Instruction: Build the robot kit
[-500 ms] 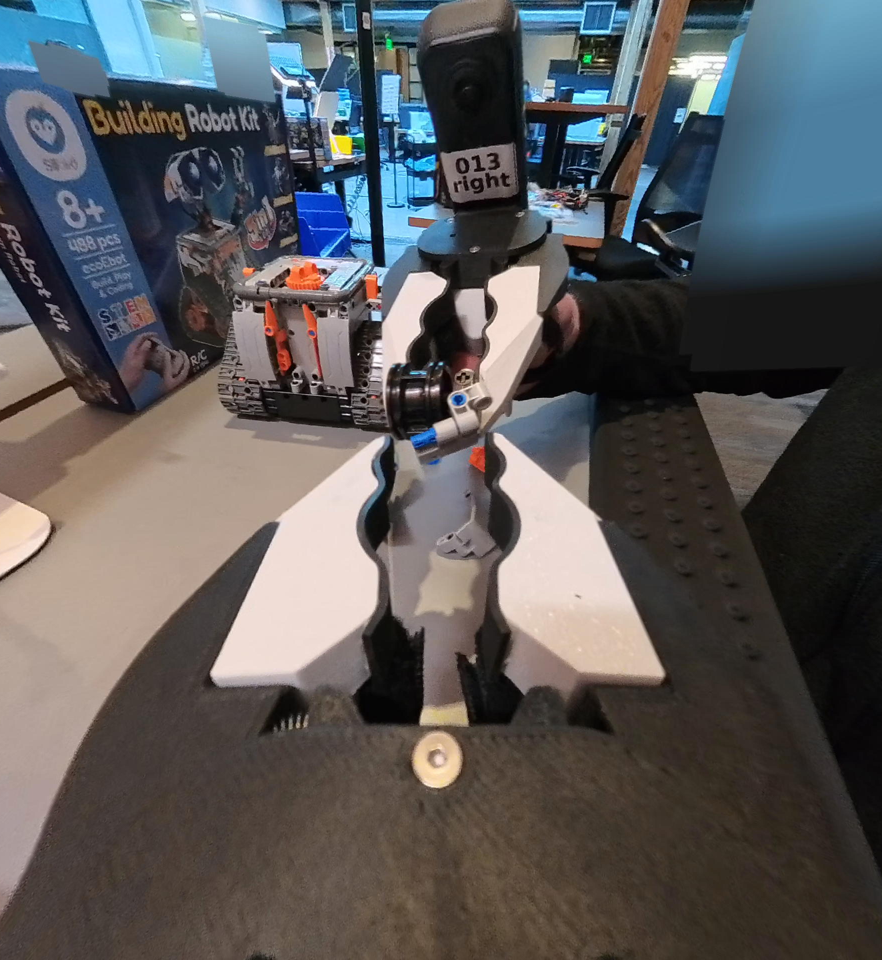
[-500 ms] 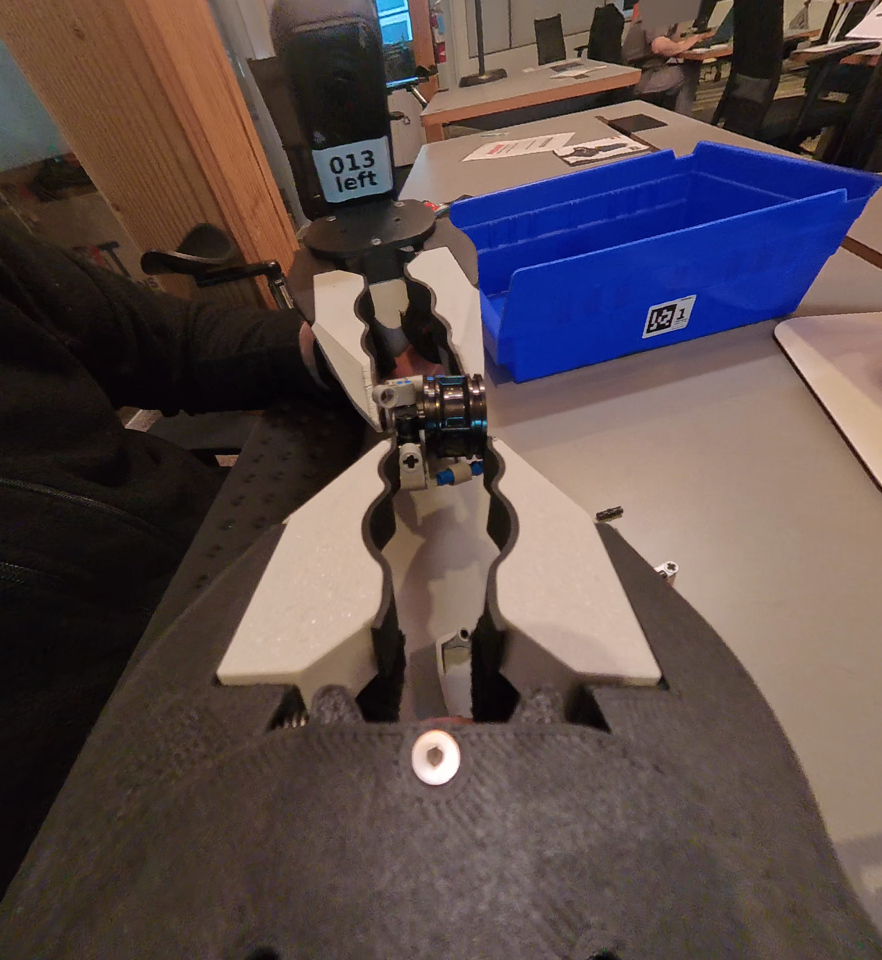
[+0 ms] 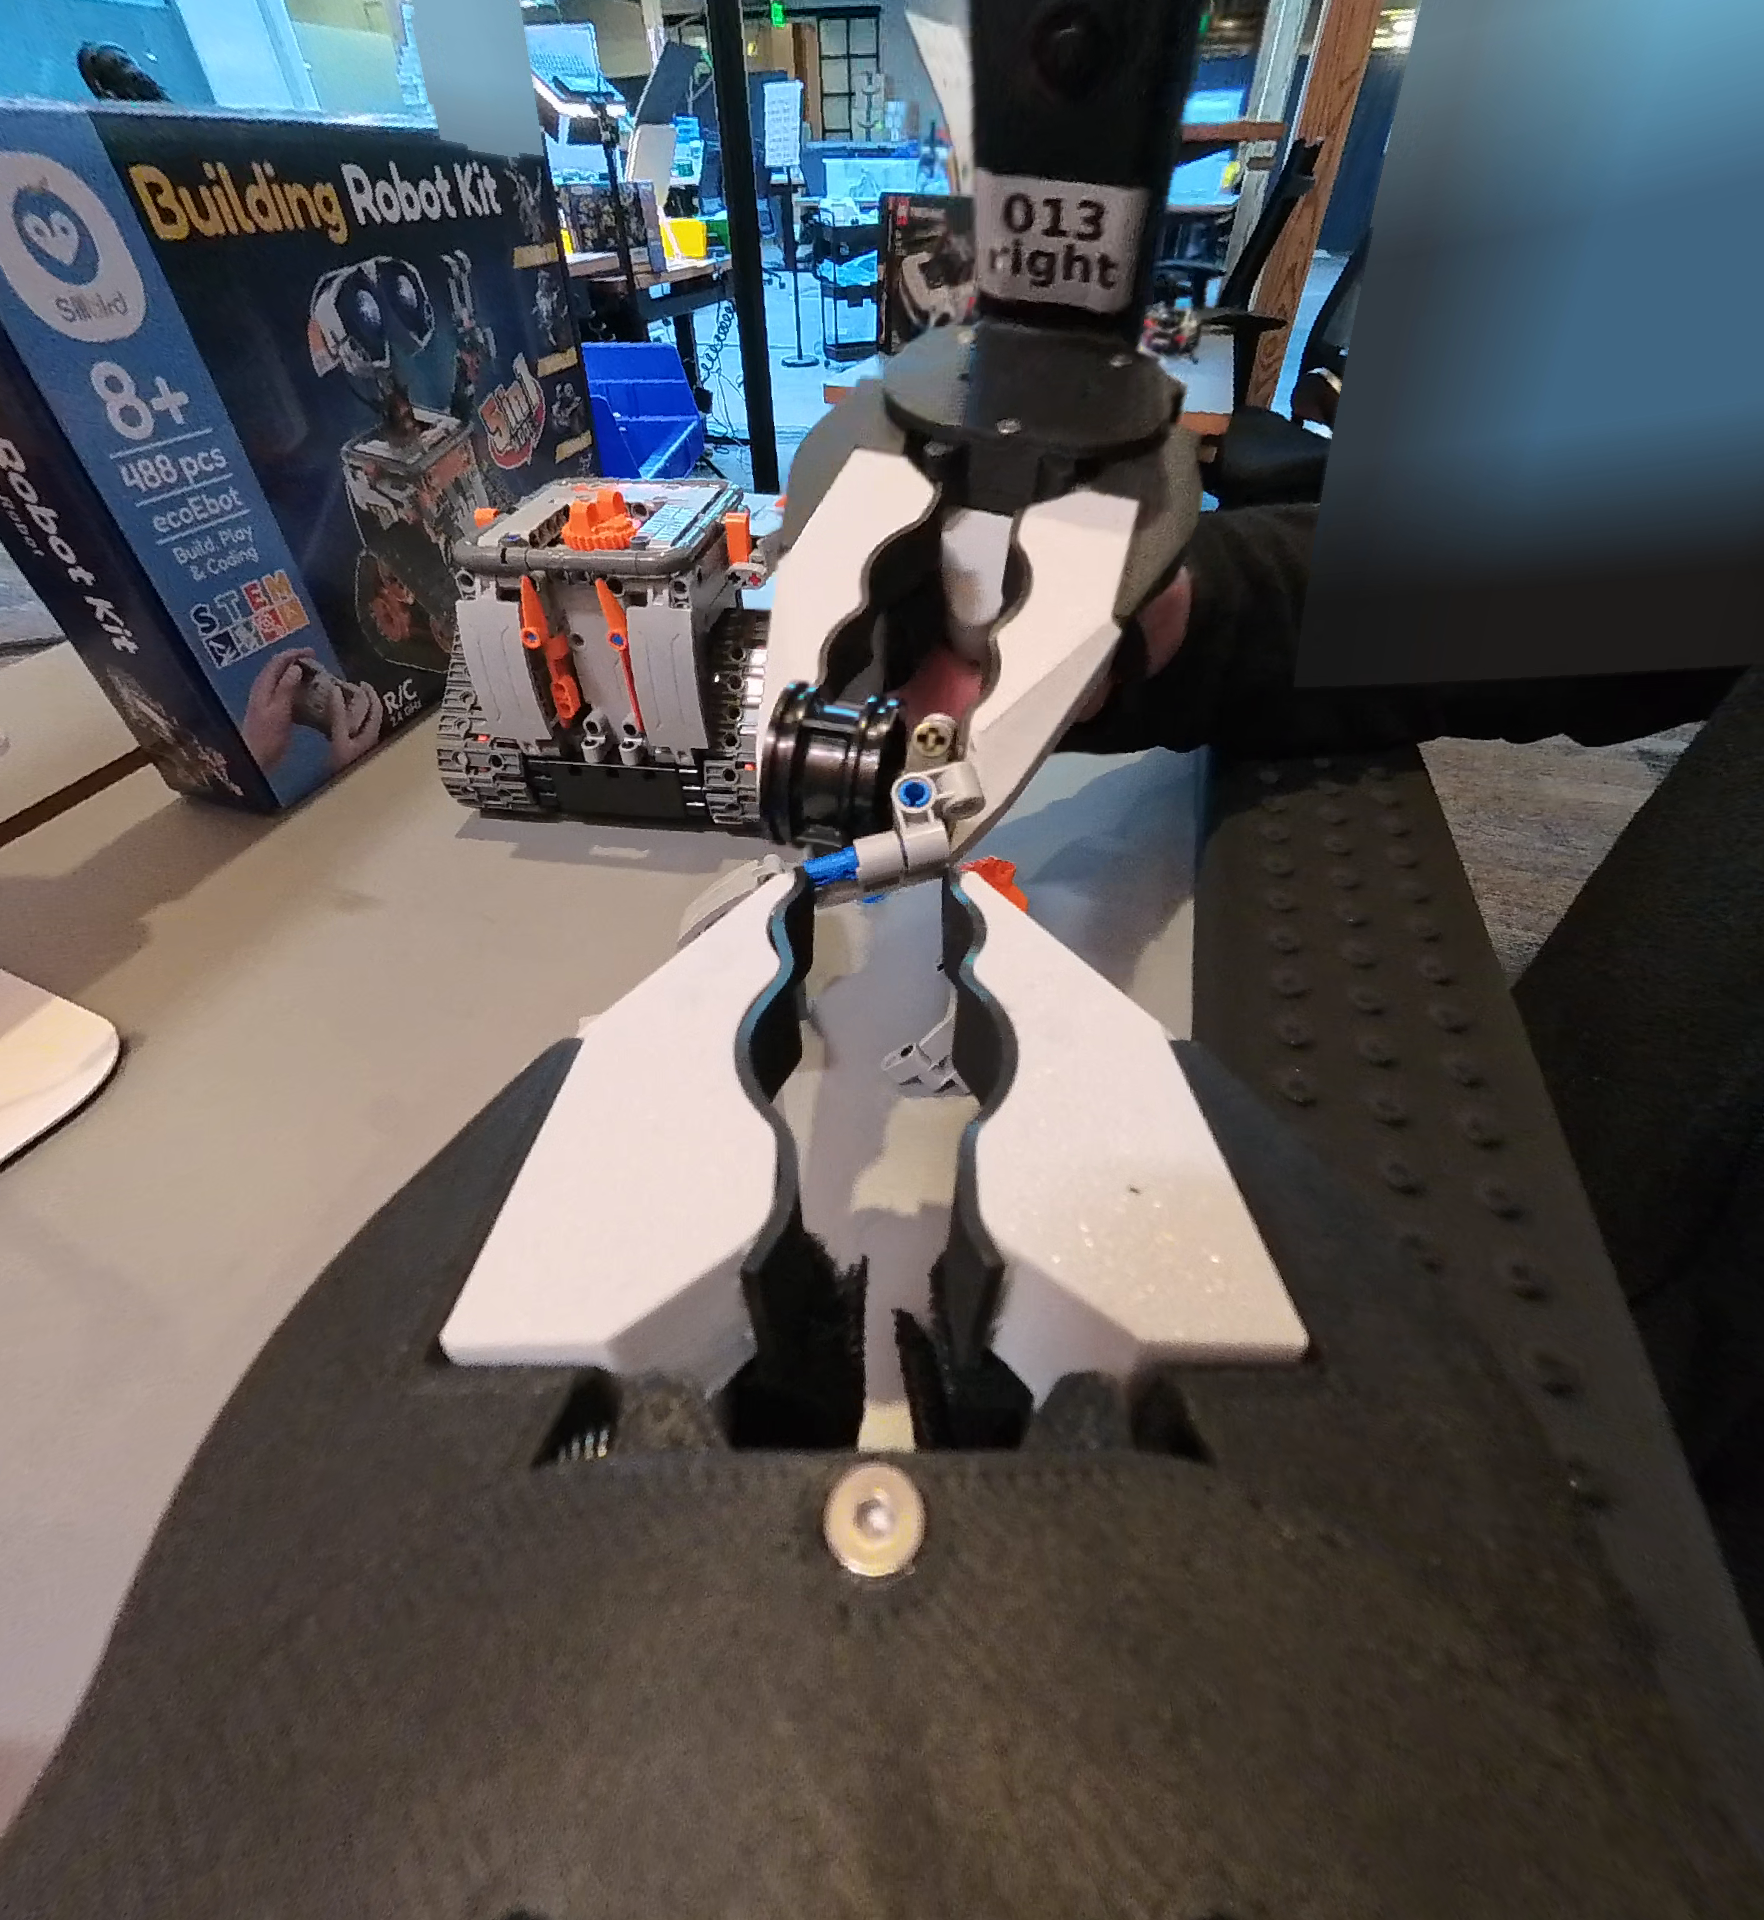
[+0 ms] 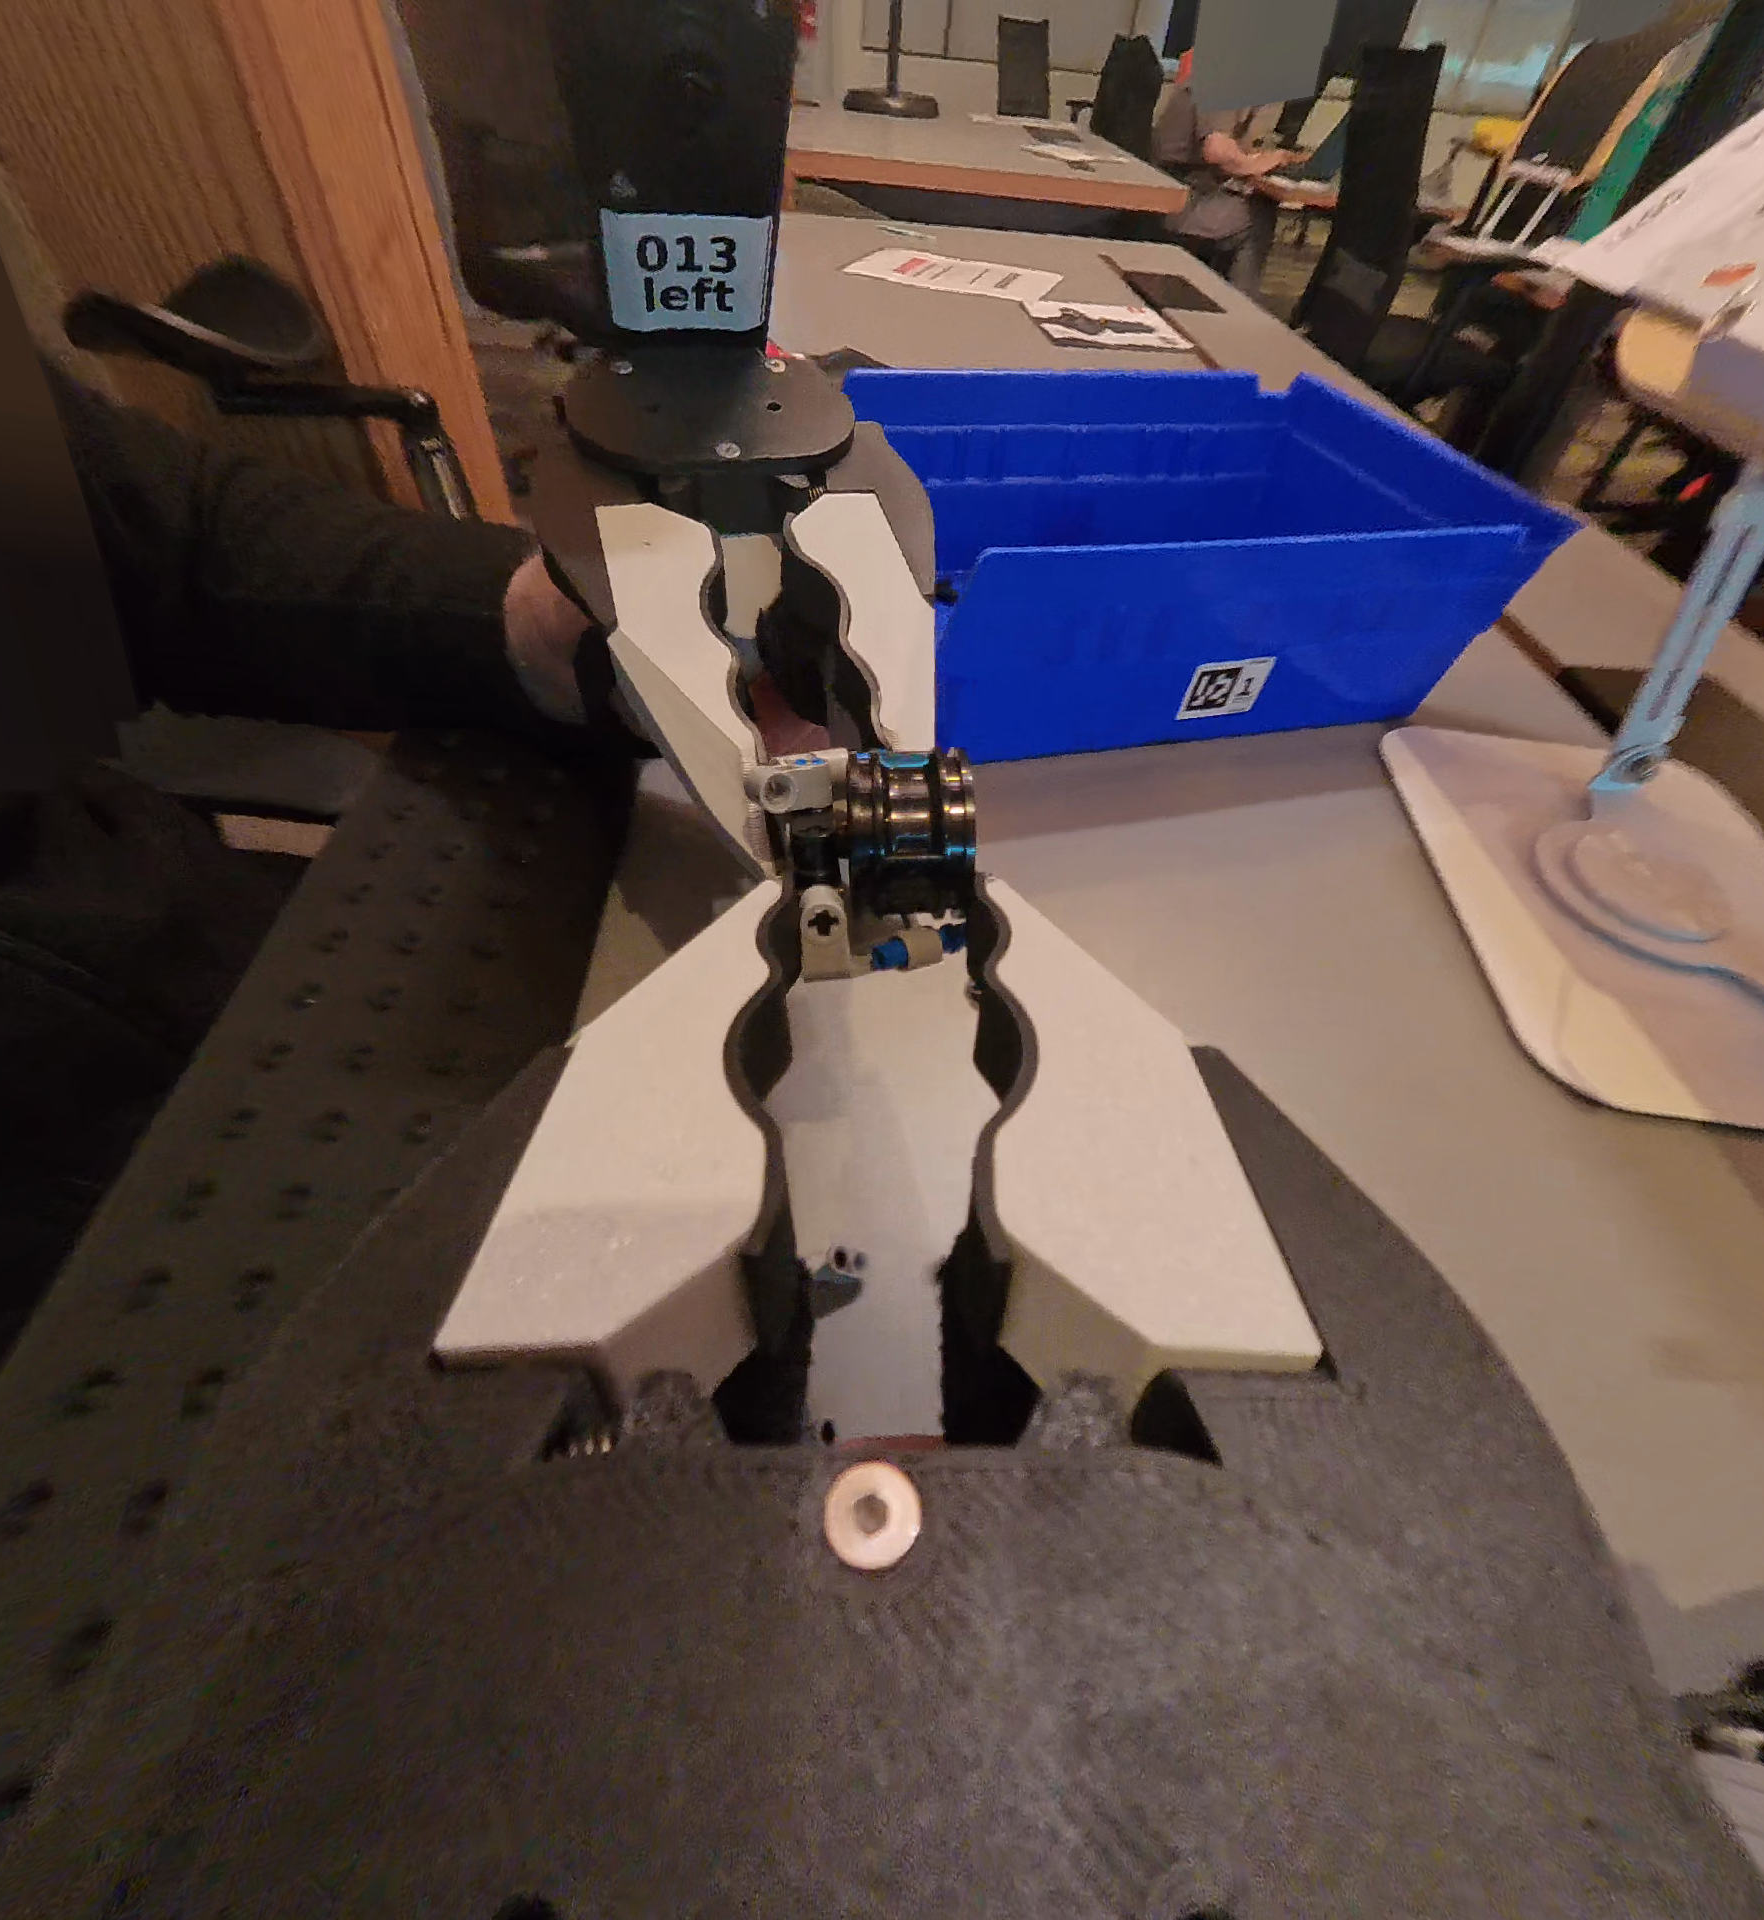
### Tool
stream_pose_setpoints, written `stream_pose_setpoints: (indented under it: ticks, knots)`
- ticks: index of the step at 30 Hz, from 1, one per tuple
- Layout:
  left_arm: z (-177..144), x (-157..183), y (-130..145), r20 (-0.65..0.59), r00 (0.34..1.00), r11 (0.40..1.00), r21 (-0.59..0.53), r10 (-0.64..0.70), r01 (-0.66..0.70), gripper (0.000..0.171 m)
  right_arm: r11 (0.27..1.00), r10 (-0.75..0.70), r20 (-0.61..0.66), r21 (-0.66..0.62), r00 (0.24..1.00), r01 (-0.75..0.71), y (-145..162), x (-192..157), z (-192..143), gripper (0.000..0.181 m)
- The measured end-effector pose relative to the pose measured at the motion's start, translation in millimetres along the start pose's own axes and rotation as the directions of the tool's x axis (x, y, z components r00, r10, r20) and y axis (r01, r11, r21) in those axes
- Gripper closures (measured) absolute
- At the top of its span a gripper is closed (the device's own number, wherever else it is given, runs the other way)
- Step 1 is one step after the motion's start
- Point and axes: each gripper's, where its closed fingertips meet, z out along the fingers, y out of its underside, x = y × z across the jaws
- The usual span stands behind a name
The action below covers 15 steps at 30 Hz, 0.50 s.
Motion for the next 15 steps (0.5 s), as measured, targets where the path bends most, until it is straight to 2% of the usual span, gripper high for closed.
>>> stream_pose_setpoints:
  ticks: [6, 11, 15]
  knots:
    - [-1.7, -2.7, -1.3, 0.011, 1.000, 1.000, 0.009, -0.009, 0.009, 0.150, 0.989, -0.148, -0.115, -0.037, 0.982, 0.144, -4.9, 3.4, -0.4, 0.152]
    - [-1.8, -1.4, -3.1, -0.007, 1.000, 1.000, 0.021, -0.022, 0.022, 0.150, 0.993, -0.122, -0.100, -0.012, 0.988, 0.122, -7.4, 2.2, -1.2, 0.152]
    - [-2.6, -1.2, -3.6, -0.026, 0.999, 0.999, 0.029, -0.044, 0.045, 0.150, 0.986, -0.164, -0.126, -0.022, 0.978, 0.163, -9.6, 2.4, -1.3, 0.152]
